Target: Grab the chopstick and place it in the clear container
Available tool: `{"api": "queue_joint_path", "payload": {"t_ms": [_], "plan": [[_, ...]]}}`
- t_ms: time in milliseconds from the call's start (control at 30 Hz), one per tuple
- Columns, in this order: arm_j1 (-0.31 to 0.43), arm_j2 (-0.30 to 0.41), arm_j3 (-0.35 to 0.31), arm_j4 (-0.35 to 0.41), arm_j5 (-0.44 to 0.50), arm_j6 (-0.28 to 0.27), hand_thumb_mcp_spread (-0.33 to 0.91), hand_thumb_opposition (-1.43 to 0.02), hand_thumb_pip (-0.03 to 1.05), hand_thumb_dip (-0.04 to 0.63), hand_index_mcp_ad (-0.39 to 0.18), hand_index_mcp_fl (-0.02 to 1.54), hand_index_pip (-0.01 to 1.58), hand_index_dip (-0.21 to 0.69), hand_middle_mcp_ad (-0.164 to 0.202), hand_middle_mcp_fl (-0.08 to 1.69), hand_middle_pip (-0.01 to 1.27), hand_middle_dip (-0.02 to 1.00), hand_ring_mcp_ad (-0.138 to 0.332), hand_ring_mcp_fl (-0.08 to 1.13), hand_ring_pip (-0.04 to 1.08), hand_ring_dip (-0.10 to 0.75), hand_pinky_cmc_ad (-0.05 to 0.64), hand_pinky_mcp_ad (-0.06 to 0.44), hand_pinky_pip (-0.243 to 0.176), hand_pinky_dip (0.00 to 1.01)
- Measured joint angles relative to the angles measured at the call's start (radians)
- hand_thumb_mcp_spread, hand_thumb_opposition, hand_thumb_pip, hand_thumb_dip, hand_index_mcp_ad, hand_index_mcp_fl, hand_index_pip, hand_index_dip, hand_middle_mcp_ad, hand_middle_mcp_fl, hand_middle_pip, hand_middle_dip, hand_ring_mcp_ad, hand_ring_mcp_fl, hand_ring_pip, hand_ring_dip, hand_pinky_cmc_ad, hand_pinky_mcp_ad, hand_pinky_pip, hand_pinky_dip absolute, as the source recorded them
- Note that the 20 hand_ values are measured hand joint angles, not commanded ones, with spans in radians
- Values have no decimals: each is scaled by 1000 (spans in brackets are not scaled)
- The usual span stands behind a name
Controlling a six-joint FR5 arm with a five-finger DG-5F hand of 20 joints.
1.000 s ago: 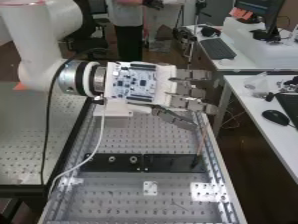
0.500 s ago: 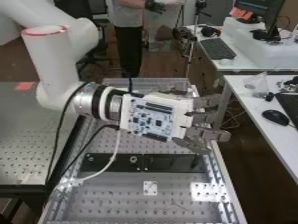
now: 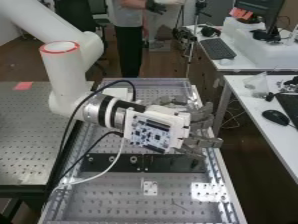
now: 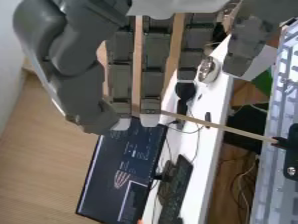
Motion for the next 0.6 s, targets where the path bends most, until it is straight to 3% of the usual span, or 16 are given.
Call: {"api": "queue_joint_path", "payload": {"t_ms": [133,467,600], "plan": [[-6,9,5,7,-4,-15,410,-836,724,370,-168,572,525,250,24,658,127,709,70,180,105,288,389,325,-63,176],[-27,80,22,-3,-38,-92,410,-836,709,370,-187,572,426,250,37,672,124,702,66,197,103,288,393,321,-61,176],[-28,64,33,-17,-38,-107,410,-836,700,370,-188,572,410,250,37,670,122,705,66,197,103,288,394,321,-61,176]]}}
